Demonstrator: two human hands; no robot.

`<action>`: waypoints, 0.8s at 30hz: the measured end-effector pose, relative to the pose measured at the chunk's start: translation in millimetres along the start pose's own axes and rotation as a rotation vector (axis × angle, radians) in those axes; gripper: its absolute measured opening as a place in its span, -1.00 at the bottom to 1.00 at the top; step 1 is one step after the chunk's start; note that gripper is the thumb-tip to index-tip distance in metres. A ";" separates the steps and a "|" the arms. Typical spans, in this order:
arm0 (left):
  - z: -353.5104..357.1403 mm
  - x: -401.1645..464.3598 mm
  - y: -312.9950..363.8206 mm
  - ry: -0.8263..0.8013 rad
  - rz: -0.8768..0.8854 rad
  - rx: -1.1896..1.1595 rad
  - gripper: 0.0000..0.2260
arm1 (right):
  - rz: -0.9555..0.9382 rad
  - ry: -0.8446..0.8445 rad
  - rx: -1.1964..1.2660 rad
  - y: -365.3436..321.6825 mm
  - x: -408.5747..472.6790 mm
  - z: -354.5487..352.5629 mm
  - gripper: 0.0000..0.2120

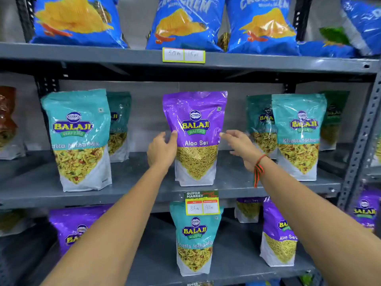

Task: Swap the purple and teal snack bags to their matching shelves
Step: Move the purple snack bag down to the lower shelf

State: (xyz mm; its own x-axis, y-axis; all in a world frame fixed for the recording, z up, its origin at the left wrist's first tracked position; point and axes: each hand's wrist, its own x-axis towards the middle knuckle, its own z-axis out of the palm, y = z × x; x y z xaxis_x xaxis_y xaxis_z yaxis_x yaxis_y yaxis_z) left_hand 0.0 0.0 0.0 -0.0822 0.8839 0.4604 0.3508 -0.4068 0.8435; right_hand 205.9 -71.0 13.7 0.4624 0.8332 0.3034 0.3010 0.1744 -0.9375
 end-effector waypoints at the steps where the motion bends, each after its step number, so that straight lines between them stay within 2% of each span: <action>1: 3.5 -1.7 0.1 0.023 0.013 -0.011 -0.57 | 0.018 -0.035 0.002 1.6 1.7 2.9 -0.63; 4: 14.4 -5.0 0.2 0.124 0.030 -0.036 -0.69 | -0.036 -0.078 0.025 11.0 14.0 7.8 -0.75; 10: 21.1 -4.2 4.1 0.213 0.015 -0.041 -0.75 | -0.119 -0.001 0.134 23.7 27.9 12.9 -0.88; 15: 8.3 -11.3 3.5 0.274 0.043 -0.036 -0.72 | -0.187 0.030 0.144 16.4 20.5 20.1 -0.84; 24: -72.1 -60.2 -17.7 0.465 0.136 -0.147 -0.78 | -0.279 -0.096 0.205 -14.2 -63.5 60.1 -0.89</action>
State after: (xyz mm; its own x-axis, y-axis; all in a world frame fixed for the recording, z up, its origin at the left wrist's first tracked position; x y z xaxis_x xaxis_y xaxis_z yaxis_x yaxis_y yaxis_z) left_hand -68.5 -62.7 -22.8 -0.4634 0.6378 0.6153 0.2546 -0.5692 0.7818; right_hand 122.1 -94.8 -2.5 0.3021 0.7824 0.5446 0.2267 0.4960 -0.8382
